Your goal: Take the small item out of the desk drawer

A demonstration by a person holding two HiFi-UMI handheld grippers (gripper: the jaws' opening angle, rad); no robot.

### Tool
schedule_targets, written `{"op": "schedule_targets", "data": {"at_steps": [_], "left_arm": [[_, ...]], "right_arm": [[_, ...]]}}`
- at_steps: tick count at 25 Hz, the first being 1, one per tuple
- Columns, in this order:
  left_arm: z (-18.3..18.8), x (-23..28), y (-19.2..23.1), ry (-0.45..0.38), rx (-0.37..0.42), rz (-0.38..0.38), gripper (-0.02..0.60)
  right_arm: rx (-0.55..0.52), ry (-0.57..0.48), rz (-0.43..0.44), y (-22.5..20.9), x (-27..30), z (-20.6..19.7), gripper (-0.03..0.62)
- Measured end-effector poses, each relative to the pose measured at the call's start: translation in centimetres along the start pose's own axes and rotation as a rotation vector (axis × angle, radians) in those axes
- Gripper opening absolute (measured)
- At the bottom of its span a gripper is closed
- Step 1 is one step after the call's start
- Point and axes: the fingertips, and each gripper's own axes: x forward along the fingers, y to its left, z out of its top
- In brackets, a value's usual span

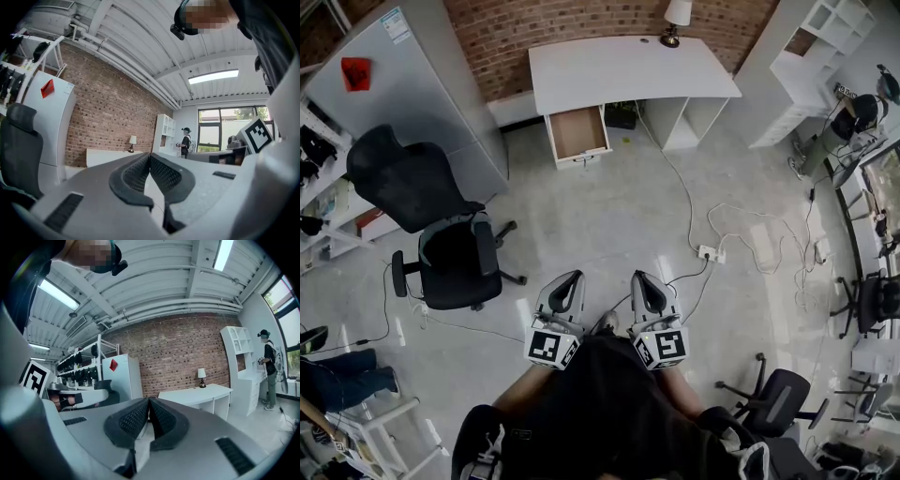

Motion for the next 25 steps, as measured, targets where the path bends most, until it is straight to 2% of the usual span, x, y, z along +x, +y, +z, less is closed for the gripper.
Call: {"op": "schedule_targets", "data": {"at_steps": [10,14,19,25], "left_arm": [[-0.2,2.8,-3.2,0.004,0.024,0.027,0.009],[-0.1,4.0,-4.0,-0.001,0.043,0.047,0.009],[-0.9,5.2,-2.9,0.026,0.028,0.081,0.009],[-2.3,8.3,0.8,0.034,-0.012,0.096,0.009]], "right_arm": [[0.020,-0.004,0.025,-4.5,-1.5,-0.2,0.025],[-0.004,0.000,0.051,-6.4,-1.3,-0.7,0.025],[0.029,0.003,0.059,-7.9,0.3,-0.9,0.025],[0.009,0.057,0.067,-8.7,5.2,-2.5,0.025]]}}
